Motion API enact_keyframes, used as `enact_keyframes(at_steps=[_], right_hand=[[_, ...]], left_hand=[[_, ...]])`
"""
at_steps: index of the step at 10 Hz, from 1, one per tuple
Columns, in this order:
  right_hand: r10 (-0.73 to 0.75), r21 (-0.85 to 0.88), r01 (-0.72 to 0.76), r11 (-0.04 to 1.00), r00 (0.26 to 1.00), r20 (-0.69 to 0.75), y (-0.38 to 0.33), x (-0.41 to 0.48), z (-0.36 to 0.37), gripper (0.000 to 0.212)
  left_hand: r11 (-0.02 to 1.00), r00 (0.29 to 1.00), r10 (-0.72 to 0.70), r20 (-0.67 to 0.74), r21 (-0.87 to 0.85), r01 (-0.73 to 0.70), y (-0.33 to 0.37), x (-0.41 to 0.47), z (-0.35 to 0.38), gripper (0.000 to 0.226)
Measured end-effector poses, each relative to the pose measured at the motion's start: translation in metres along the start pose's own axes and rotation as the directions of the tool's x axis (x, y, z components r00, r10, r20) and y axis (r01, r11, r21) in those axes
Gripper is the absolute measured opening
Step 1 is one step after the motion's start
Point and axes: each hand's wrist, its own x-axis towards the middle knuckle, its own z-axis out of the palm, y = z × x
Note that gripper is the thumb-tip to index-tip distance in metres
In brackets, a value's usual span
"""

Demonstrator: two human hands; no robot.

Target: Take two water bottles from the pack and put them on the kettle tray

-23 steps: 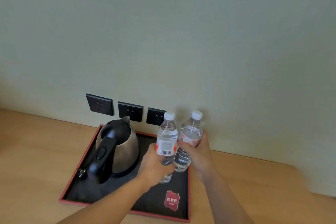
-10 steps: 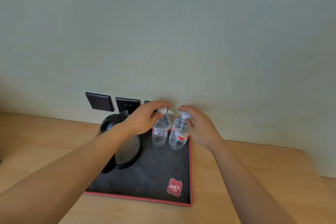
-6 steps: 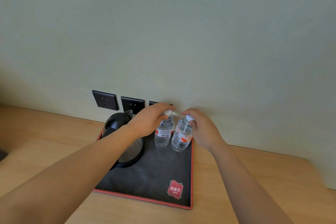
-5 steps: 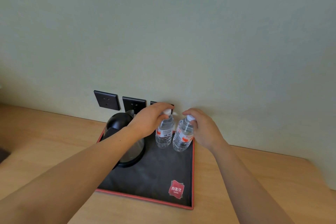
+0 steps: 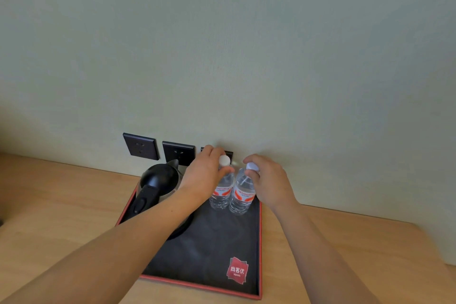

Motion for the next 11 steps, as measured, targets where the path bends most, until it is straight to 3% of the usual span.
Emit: enact_keyframes(at_steps=[5,7,9,11], right_hand=[[0.037,0.002,-0.037,0.999,0.999,-0.008,-0.006,-0.004,0.002,0.026],[0.046,-0.008,-0.046,0.999,0.999,0.008,-0.008,-0.007,0.002,0.028],[0.128,0.098,-0.132,0.986,0.991,0.047,-0.01,-0.007,-0.002,0.029],[0.285,0.325,-0.302,0.896,0.953,0.1,-0.024,0.0,-0.022,0.03]], left_hand=[[0.998,0.999,-0.031,-0.014,-0.057,0.03,0.004,-0.003,0.005,0.045],[0.995,0.994,-0.083,0.065,-0.041,0.086,0.003,-0.004,0.009,0.041],[0.982,0.988,-0.068,0.137,-0.164,0.09,0.001,-0.006,-0.005,0.061],[0.937,0.988,-0.12,0.099,-0.319,0.145,0.015,-0.006,-0.037,0.065]])
